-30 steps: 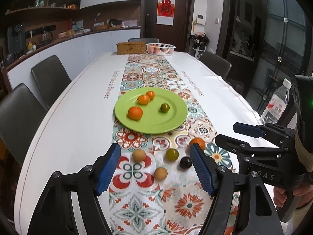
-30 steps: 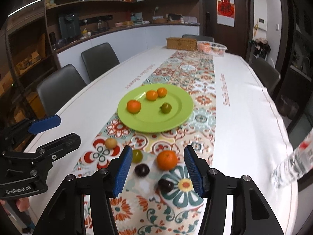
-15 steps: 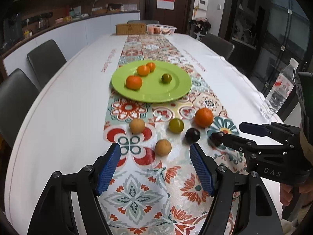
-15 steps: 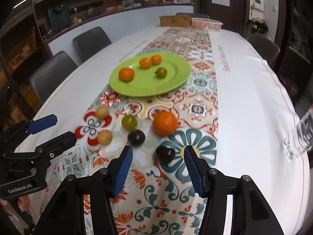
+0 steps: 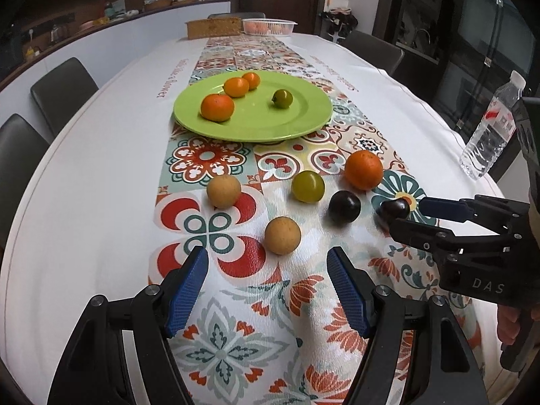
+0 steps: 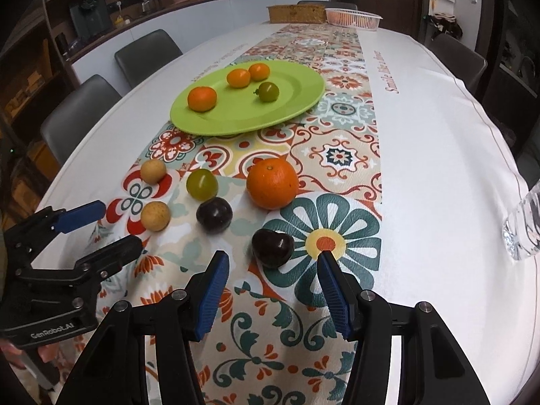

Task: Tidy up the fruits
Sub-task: 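Withdraw the left tool toward a tan round fruit while the right tool approaches a dark plum, then close the left gripper on the tan fruit while the right gripper grasps the dark plum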

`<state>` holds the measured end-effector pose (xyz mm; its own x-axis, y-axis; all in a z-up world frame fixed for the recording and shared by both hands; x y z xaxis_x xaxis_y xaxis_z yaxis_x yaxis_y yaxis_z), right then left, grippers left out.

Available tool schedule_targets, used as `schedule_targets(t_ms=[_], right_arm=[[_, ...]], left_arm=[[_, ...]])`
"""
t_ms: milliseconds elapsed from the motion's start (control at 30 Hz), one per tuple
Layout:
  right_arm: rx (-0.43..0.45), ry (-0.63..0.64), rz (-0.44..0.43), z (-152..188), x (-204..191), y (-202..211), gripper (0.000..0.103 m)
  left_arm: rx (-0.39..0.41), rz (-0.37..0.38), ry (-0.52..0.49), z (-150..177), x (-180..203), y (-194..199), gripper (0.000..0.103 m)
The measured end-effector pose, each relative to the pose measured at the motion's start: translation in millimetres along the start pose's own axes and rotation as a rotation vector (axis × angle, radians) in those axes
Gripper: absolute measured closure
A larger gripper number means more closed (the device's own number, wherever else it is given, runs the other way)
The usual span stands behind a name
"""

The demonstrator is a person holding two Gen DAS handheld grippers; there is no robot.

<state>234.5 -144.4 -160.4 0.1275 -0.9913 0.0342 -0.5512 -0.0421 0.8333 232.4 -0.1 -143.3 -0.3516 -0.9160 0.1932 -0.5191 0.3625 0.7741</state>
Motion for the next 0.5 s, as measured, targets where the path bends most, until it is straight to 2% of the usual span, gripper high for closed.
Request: schedule_targets(t_ms=[100,500], right_arm=[[-0.004,0.003,-0.005,0.2,-1.0,-3.0,0.048],[-0.02,0.009,-0.034,-2.4,-4.5,-12.7,0.064]], left_arm=[[-0.007,0.002,-0.009,-1.4,0.6,-5.8,0.033],[-0.049,0.041,-0.015,-7.1,5.4,-29.2,0.069]])
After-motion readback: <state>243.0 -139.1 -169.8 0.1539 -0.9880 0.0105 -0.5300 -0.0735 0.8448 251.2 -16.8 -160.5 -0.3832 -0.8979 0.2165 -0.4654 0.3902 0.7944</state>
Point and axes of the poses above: each gripper's, at about its wrist camera, not at the fingertips, and y roughly against the way its jaws point, x to its right, z to its underside, the point moved 9 cm from there along -y, roughly the way its jaws point, and after that the axes turned 10 degrees about z, right-handed, at the moved point
